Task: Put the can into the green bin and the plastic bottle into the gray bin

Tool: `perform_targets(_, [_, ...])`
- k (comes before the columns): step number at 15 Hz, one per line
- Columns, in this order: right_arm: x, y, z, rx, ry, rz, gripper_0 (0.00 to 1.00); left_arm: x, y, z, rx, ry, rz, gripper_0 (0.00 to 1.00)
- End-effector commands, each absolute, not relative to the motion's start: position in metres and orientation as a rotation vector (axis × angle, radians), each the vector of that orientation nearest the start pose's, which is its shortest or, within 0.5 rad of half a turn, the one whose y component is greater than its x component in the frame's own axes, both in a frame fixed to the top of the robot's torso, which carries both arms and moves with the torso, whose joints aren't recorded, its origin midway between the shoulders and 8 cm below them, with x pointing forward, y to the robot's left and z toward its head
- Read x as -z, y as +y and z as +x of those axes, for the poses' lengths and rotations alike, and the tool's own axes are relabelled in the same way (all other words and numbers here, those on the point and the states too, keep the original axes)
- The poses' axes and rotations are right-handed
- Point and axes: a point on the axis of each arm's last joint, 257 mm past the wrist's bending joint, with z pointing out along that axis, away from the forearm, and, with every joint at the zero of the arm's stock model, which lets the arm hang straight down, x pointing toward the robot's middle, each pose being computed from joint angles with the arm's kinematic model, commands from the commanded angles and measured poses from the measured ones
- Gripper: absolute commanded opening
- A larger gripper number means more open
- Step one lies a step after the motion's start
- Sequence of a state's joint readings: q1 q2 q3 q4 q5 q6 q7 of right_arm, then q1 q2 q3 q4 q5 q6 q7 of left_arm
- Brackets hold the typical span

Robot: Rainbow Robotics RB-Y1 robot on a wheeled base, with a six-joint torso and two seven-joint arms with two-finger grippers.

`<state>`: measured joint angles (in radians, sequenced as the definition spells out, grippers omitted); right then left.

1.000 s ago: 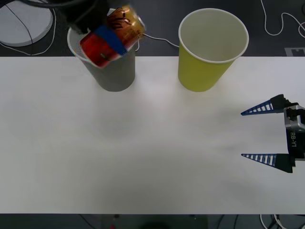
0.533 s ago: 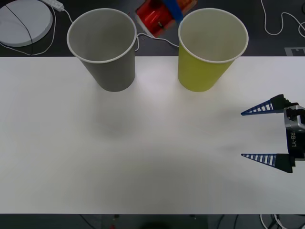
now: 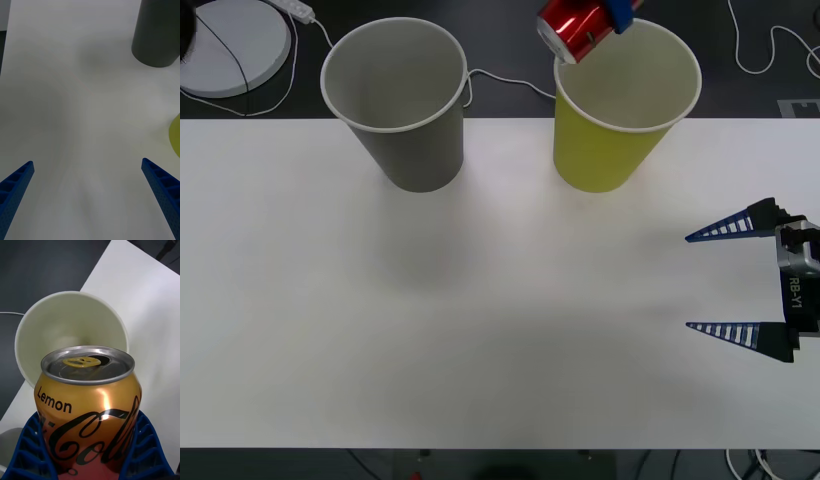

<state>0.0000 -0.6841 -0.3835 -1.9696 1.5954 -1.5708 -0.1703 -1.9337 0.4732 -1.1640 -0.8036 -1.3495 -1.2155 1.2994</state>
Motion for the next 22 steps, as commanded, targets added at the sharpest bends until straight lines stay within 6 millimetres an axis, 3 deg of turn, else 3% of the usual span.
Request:
perform_targets(1, [0.168,-0.250,0.357,-0.294,1.549,-1.607,1.00,-0.069,-0.120,0.555,0.256,2.068,1.273,0.00])
perform_targets(8, [0.168,-0.250,0.357,-0.294,1.549,-1.607,1.00,-0.062,-0.163,0.574,0.241,1.963,1.214,0.00])
perform_targets(16, [0.168,-0.250,0.357,-0.294,1.549,-1.607,1.00,-0.065,-0.174,0.578,0.262,1.929,1.191,0.01])
perform_targets(17, [0.168,-0.250,0.357,-0.294,1.549,-1.607,1.00,-0.065,-0.175,0.577,0.264,1.928,1.191,0.12])
perform_targets(19, [0.168,-0.250,0.357,-0.294,1.549,-1.607,1.00,-0.066,-0.175,0.577,0.271,1.927,1.188,1.00])
perform_targets(22, [0.168,-0.250,0.357,-0.294,1.549,-1.607,1.00,-0.065,-0.177,0.575,0.282,1.928,1.192,1.00])
